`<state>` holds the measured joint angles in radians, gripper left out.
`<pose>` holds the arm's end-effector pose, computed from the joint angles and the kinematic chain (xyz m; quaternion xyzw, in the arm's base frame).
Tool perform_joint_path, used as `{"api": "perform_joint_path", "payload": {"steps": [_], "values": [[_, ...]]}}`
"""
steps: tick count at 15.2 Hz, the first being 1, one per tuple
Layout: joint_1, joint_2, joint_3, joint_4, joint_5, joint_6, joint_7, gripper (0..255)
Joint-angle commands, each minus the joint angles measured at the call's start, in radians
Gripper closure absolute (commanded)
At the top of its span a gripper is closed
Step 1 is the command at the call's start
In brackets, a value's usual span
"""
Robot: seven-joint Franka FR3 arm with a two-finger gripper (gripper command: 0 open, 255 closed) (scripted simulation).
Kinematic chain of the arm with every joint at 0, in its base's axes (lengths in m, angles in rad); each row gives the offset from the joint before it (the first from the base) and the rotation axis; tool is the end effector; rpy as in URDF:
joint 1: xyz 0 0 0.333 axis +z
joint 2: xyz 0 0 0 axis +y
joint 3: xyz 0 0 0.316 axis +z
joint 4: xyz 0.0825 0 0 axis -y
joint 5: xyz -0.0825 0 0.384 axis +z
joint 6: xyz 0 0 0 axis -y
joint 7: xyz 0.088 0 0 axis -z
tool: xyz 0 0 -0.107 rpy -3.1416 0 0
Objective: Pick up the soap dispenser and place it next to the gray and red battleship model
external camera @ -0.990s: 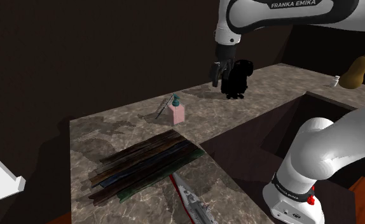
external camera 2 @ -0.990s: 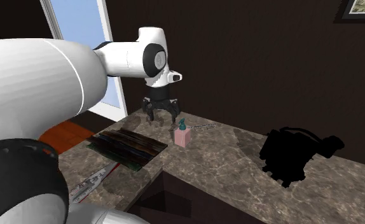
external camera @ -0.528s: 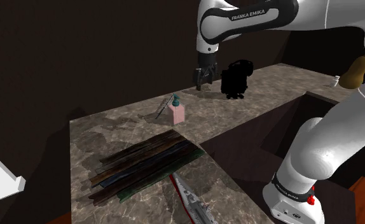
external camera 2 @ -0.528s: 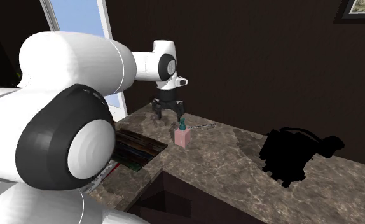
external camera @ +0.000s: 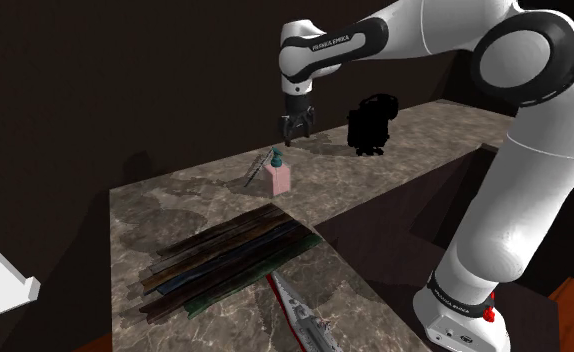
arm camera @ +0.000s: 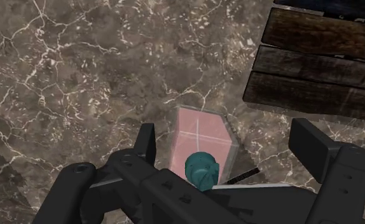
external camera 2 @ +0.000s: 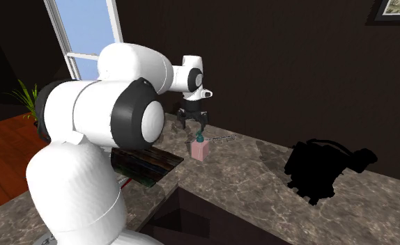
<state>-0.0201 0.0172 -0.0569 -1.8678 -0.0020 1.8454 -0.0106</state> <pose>0.5606 -0.0432 0.4969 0.9993 -0.0329 -0.0198 0.0006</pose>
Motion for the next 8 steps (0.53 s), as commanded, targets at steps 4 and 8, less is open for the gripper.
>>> {"api": "perform_joint_path", "payload": {"steps": [4,8], "values": [[-0.007,0.207,-0.004,0.191,0.023,-0.013,0.006,0],[-0.017,0.389,-0.005,0.388,0.043,-0.05,0.012,0]]}}
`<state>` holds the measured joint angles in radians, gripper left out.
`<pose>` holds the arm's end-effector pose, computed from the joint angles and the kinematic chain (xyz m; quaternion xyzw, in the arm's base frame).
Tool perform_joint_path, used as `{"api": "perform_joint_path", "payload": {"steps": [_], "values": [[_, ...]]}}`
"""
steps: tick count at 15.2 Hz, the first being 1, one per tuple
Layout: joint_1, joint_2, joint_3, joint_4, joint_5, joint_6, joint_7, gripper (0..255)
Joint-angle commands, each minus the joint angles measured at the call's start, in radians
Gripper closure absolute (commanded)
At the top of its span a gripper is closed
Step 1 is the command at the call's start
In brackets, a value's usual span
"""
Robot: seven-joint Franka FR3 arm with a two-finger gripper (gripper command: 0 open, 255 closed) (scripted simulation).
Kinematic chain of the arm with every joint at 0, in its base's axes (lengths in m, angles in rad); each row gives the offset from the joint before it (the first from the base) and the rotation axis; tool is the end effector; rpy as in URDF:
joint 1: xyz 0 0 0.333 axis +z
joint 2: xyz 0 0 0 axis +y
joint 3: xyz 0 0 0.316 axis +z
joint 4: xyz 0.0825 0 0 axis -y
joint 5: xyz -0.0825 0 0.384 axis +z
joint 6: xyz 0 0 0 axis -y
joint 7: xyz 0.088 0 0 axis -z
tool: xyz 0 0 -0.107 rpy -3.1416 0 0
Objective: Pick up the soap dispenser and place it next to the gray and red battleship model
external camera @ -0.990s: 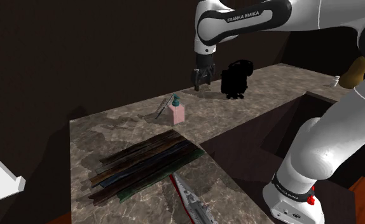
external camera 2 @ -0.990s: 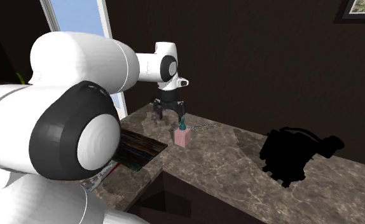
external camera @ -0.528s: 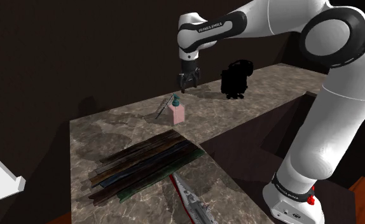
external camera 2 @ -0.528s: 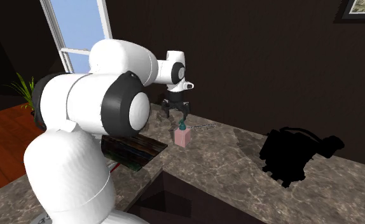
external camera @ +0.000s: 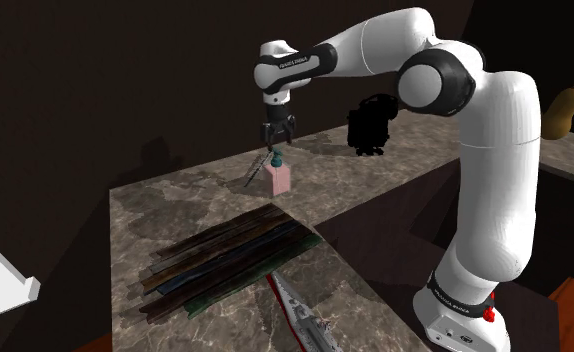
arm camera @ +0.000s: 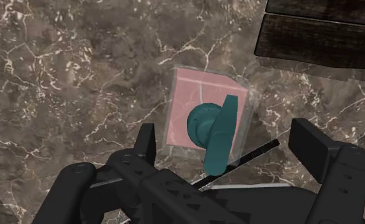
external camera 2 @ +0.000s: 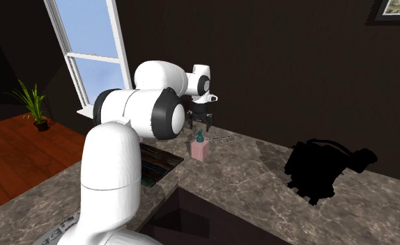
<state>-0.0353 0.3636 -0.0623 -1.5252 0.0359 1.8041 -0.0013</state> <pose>0.6562 -0.0561 0.4436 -0.9978 0.0514 0.0416 0.0082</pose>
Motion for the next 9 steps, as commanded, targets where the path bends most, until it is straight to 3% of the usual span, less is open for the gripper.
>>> {"api": "perform_joint_path", "payload": {"steps": [1,9], "values": [[-0.003,0.057,0.0,0.062,0.006,-0.012,0.004,0],[-0.001,0.065,0.002,-0.028,0.008,0.086,0.002,0]]}}
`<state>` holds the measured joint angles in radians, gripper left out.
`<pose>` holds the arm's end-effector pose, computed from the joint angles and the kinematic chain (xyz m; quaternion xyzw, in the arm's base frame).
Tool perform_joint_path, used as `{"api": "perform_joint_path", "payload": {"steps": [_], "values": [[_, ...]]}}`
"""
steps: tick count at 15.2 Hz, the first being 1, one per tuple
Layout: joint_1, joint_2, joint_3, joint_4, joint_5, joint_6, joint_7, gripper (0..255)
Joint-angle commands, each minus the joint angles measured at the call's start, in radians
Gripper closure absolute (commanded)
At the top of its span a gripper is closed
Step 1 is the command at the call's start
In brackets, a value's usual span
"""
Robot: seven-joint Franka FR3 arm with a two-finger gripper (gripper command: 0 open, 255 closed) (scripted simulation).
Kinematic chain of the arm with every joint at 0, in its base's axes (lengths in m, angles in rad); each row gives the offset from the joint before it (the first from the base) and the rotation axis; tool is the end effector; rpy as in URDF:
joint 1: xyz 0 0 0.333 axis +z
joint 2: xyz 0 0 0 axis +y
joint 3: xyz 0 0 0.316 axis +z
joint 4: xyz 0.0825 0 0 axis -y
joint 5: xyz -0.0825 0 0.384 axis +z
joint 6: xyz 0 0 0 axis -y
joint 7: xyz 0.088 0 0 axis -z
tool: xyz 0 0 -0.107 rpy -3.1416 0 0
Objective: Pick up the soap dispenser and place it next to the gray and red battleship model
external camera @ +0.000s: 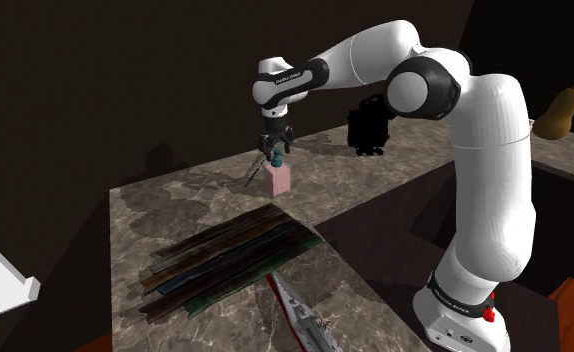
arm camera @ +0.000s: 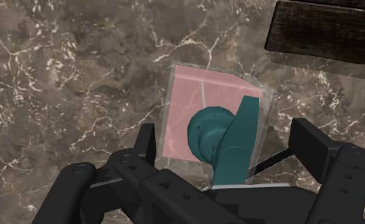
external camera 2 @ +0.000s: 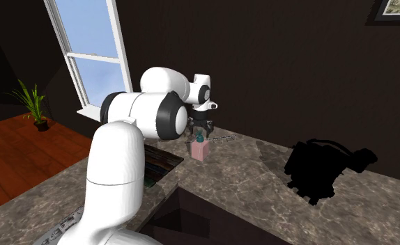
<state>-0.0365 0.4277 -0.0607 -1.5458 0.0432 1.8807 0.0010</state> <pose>0.6671 -0.0565 0.3975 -0.9974 0.0544 0.0455 0.0097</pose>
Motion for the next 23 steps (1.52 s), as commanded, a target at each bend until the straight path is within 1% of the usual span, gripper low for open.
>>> {"api": "perform_joint_path", "payload": {"steps": [1,7,8,17,23], "values": [[0.0,0.001,0.0,-0.007,0.0,0.009,0.0,0],[0.0,0.001,0.0,-0.007,0.0,0.009,0.0,0],[0.0,0.001,0.0,-0.007,0.0,0.009,0.0,255],[0.0,0.001,0.0,-0.007,0.0,0.009,0.0,255],[0.0,-0.017,-0.001,0.047,-0.002,-0.063,0.002,255]]}}
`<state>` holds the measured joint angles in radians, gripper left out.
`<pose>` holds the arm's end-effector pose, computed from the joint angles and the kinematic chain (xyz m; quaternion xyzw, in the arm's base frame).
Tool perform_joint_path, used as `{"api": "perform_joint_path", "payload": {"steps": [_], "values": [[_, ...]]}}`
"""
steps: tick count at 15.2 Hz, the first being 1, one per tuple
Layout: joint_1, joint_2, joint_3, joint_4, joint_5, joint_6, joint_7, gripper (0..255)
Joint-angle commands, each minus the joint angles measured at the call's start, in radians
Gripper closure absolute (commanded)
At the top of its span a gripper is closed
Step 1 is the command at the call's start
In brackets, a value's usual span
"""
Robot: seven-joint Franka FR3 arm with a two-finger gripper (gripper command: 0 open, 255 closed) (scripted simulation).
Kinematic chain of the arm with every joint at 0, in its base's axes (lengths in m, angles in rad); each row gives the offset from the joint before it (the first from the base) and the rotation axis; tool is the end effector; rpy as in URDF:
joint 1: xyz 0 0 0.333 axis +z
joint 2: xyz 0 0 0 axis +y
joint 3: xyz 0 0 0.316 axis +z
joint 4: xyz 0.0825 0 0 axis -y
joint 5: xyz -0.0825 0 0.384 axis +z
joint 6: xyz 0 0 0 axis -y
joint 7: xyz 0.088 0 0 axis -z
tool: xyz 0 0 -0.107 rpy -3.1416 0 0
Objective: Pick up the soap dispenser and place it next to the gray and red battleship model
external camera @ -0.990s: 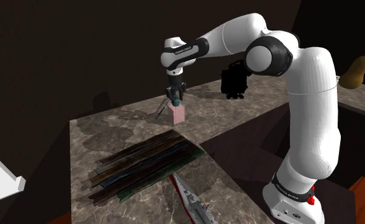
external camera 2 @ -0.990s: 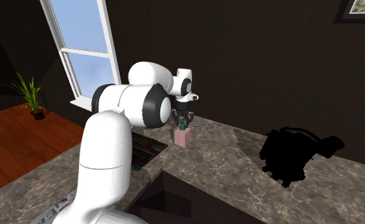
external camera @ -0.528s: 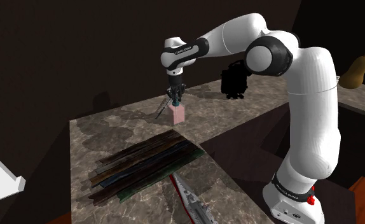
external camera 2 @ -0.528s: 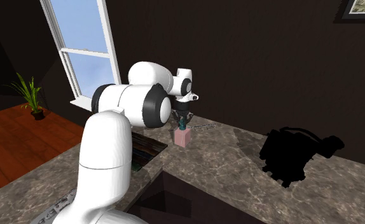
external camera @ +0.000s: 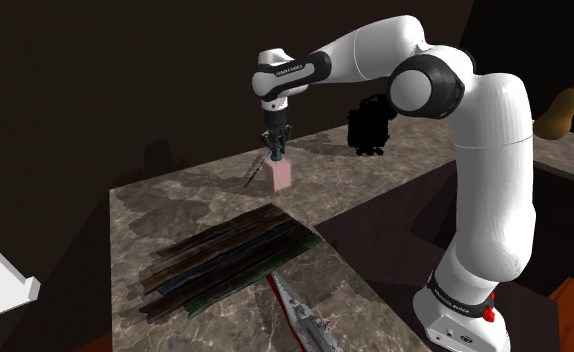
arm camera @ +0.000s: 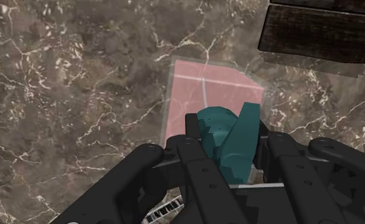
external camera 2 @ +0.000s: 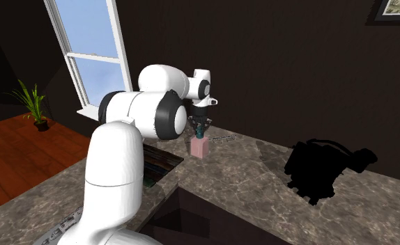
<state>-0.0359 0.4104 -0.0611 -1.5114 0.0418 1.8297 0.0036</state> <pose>0.6661 -0.0559 0.4211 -0.9974 0.0545 0.0452 0.0098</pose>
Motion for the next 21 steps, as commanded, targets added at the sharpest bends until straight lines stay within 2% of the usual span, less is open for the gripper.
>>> {"api": "perform_joint_path", "payload": {"steps": [1,12,21], "values": [[-0.001,-0.002,0.0,0.023,0.0,-0.024,0.0,255],[-0.003,-0.011,-0.001,0.157,-0.002,-0.168,0.003,255],[-0.006,0.008,-0.002,0.307,-0.001,-0.299,0.005,255]]}}
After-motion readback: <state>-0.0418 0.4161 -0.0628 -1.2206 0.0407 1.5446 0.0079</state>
